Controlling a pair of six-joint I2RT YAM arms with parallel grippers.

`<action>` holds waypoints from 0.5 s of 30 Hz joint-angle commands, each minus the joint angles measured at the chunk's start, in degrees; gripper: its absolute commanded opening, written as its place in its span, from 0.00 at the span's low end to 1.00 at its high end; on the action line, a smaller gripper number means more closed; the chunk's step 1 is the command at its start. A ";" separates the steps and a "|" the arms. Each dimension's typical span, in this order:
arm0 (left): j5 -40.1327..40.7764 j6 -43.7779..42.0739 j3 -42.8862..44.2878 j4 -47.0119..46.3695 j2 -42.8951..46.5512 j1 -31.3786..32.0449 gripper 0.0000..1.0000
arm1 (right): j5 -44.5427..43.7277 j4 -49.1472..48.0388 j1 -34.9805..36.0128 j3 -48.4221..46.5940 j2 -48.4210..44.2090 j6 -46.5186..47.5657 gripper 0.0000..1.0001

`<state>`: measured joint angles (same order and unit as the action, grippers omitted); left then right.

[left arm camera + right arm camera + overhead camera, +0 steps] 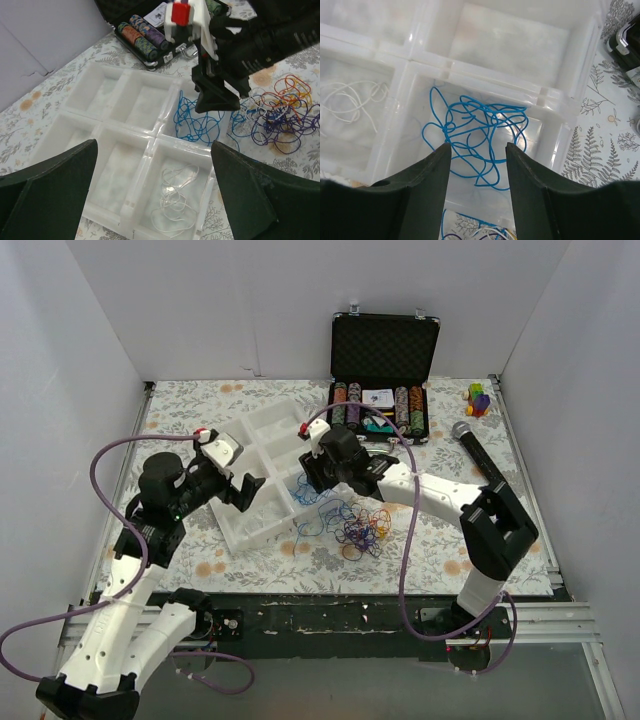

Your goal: Untangle the cables

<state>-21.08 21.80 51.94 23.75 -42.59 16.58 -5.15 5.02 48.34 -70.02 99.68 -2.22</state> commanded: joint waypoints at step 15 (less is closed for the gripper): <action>-14.16 -6.24 -3.42 1.48 -0.57 -0.32 0.98 | 1.81 -0.88 -0.70 20.16 -24.43 -9.55 0.57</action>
<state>-32.18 16.45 49.30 25.63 -43.75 16.60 -2.48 4.45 47.97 -56.62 78.67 -8.88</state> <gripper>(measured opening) 0.981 0.574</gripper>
